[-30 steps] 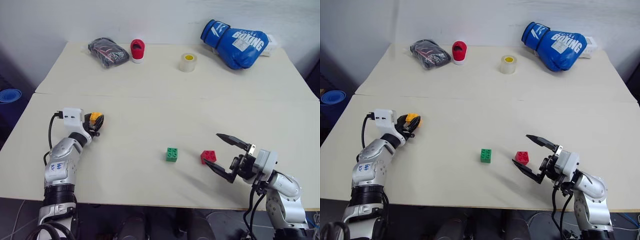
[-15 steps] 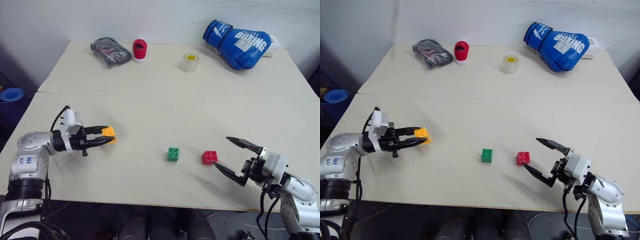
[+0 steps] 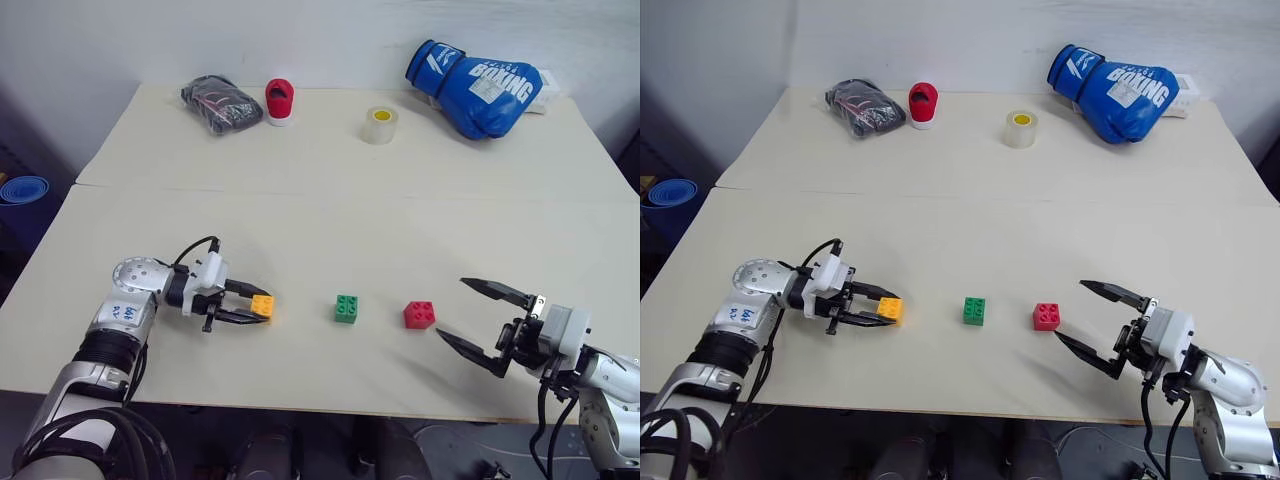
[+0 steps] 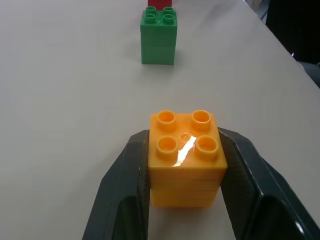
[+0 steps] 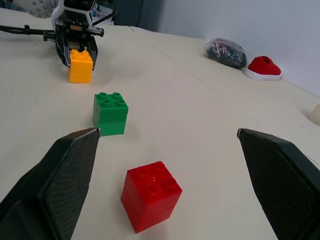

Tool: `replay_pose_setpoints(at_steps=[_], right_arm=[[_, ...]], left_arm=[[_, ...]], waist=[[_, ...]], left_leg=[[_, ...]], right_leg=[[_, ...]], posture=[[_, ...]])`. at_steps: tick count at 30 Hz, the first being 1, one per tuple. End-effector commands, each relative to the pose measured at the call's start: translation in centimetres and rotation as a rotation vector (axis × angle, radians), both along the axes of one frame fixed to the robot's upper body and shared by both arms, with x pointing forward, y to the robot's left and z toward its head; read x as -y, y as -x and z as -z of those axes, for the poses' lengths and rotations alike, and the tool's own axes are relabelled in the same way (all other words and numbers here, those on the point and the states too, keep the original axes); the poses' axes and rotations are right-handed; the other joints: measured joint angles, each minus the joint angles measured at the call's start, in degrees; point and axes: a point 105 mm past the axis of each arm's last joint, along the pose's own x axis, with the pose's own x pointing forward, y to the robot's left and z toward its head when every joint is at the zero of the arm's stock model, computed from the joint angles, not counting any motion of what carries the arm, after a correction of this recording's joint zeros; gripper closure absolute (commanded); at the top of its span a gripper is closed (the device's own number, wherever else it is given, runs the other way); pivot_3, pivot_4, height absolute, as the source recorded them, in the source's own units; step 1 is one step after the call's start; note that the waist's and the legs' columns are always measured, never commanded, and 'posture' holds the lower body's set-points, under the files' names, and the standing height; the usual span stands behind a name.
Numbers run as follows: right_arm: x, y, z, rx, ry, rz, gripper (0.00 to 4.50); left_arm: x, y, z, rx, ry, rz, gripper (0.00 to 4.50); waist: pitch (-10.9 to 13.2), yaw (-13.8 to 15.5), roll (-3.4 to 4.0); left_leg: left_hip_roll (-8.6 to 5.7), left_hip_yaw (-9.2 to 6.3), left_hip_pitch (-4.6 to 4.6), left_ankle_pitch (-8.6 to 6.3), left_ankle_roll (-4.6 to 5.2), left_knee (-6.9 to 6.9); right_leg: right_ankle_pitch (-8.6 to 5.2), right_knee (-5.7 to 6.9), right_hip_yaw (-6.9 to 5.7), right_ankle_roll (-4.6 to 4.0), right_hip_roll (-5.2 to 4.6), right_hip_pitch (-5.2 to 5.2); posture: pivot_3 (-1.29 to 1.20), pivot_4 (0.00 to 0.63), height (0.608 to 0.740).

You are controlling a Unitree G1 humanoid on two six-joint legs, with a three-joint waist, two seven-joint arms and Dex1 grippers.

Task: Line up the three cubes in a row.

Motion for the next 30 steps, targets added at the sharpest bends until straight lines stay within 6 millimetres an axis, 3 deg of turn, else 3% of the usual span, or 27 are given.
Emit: replay_pose_setpoints(at_steps=[1,6,10,14,16,22,26,30], right_arm=[[0.4,0.4,-0.9,0.043,0.018,0.007,0.00],[0.2,0.5,-0.7,0.035,0.024,-0.001,0.00],[0.4,0.5,-1.0,0.033,0.025,-0.010,0.00],[1.5,0.8,-2.3,0.048,0.015,-0.018,0.00],[1.8,0.8,-2.2,0.025,0.056,-0.030,0.00],[2.9,0.5,-3.8,-0.019,0.190,-0.135,0.00],[3.9,0.0,-4.4,-0.045,0.297,-0.186,0.00],[5.6,-1.6,-4.8,-0.064,0.380,-0.169,0.00]], left_arm=[[0.5,0.4,0.2,-0.001,-0.015,0.103,3.00],[0.5,0.5,0.6,0.014,-0.041,0.121,3.00],[-0.1,0.2,0.1,0.026,-0.046,0.093,1.72],[-2.6,1.2,-1.3,0.079,-0.059,0.044,0.55],[-4.0,2.4,-1.5,0.076,-0.078,0.014,0.55],[-9.0,4.4,-2.3,0.133,-0.117,-0.292,0.55],[-10.5,5.4,-2.8,0.160,-0.119,-0.430,0.55],[-11.9,5.2,-3.2,0.195,-0.154,-0.518,0.55]], waist=[[0.00,0.06,0.00],[0.00,-0.24,0.00],[0.01,-0.29,-0.01],[0.02,-0.75,-0.03],[0.02,-1.43,-0.03],[0.08,-1.68,0.06],[0.10,-1.25,0.08],[0.10,-1.06,0.09]], left_leg=[[-0.03,0.00,0.00,0.01,0.02,0.00],[-0.06,0.00,-0.01,0.02,0.06,0.01],[-0.06,0.01,0.00,0.02,0.06,0.01],[-0.02,0.00,-0.04,0.01,0.05,0.01],[0.03,0.00,-0.02,0.00,0.03,-0.01],[0.06,-0.07,0.02,-0.03,0.04,-0.02],[0.06,-0.15,0.00,-0.07,0.04,-0.02],[0.05,-0.15,0.01,-0.08,0.02,-0.02]], right_leg=[[0.00,0.01,0.00,0.01,-0.02,0.00],[0.03,0.00,0.01,0.05,-0.03,0.01],[0.03,0.03,0.01,0.05,-0.01,0.01],[0.03,0.00,0.01,0.05,0.00,-0.03],[0.02,-0.03,0.03,0.04,0.00,-0.04],[0.01,-0.09,0.05,0.02,-0.08,0.00],[0.00,-0.30,0.03,0.00,-0.15,0.00],[0.00,-0.33,0.00,0.00,-0.17,0.01]], posture=[[0.00,0.150,0.740],[0.00,0.150,0.740],[0.00,0.150,0.740],[0.00,0.150,0.740],[0.00,0.150,0.740],[0.00,0.150,0.740],[0.00,0.150,0.740],[0.00,0.150,0.740]])
